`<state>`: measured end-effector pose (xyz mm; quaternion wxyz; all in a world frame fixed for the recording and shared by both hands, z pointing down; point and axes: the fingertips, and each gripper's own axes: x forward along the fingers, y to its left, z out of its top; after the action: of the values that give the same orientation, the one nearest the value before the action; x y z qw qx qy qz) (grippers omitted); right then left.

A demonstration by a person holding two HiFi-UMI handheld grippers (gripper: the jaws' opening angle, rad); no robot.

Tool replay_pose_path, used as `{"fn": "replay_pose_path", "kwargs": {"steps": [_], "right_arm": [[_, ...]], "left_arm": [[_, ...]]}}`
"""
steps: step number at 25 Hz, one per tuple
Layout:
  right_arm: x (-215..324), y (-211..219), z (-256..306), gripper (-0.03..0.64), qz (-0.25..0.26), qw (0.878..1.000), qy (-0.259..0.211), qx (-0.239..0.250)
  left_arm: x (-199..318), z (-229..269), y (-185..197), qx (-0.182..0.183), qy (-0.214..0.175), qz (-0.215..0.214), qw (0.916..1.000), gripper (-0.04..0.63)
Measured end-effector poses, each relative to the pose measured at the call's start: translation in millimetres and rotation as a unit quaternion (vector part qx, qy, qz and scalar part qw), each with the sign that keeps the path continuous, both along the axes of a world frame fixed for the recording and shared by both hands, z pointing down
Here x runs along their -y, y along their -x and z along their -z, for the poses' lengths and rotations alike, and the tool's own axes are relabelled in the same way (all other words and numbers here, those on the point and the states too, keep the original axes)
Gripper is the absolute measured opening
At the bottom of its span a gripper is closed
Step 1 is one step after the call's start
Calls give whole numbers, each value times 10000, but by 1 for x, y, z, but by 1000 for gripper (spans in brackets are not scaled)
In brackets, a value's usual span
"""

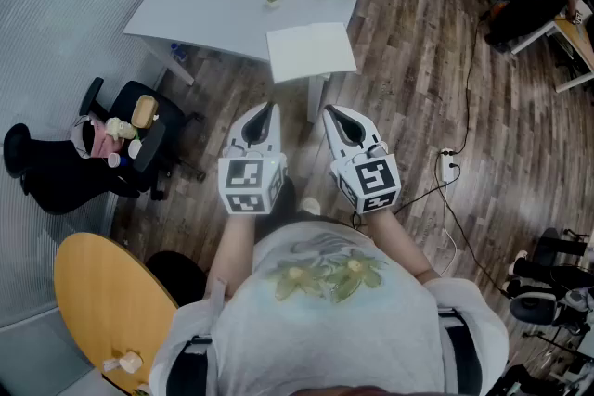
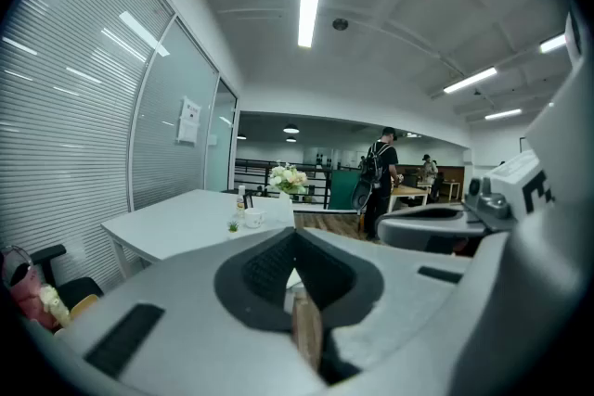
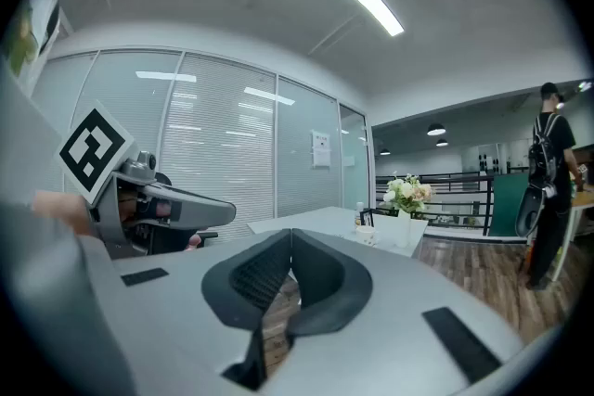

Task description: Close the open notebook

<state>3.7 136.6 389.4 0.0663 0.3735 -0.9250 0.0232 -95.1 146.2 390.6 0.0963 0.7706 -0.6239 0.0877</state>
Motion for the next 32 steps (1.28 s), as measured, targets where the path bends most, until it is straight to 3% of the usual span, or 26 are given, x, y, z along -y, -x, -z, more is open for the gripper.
{"fn": "replay_pose_path", "kwargs": {"steps": [12,21,24,27,32], "right_arm": [[21,11,-1,18,-168,9998,19,73],[47,25,-3,18,-203,9997,71,72],[56,29,-4,18,-214,9997,84,71],[63,31,-5,18,-220,9997,87,70],[82,34,-5,18,-248,9996,109,48]], "left_arm": [[20,4,1,41,-51,-235,9997,5],[47,9,9,-330,-116,-492,9982,14],[59,8,11,-296,-109,-542,9980,104],[68,8,13,-544,-127,-605,9966,203],[88,1,19,-841,90,-710,9939,253]]}}
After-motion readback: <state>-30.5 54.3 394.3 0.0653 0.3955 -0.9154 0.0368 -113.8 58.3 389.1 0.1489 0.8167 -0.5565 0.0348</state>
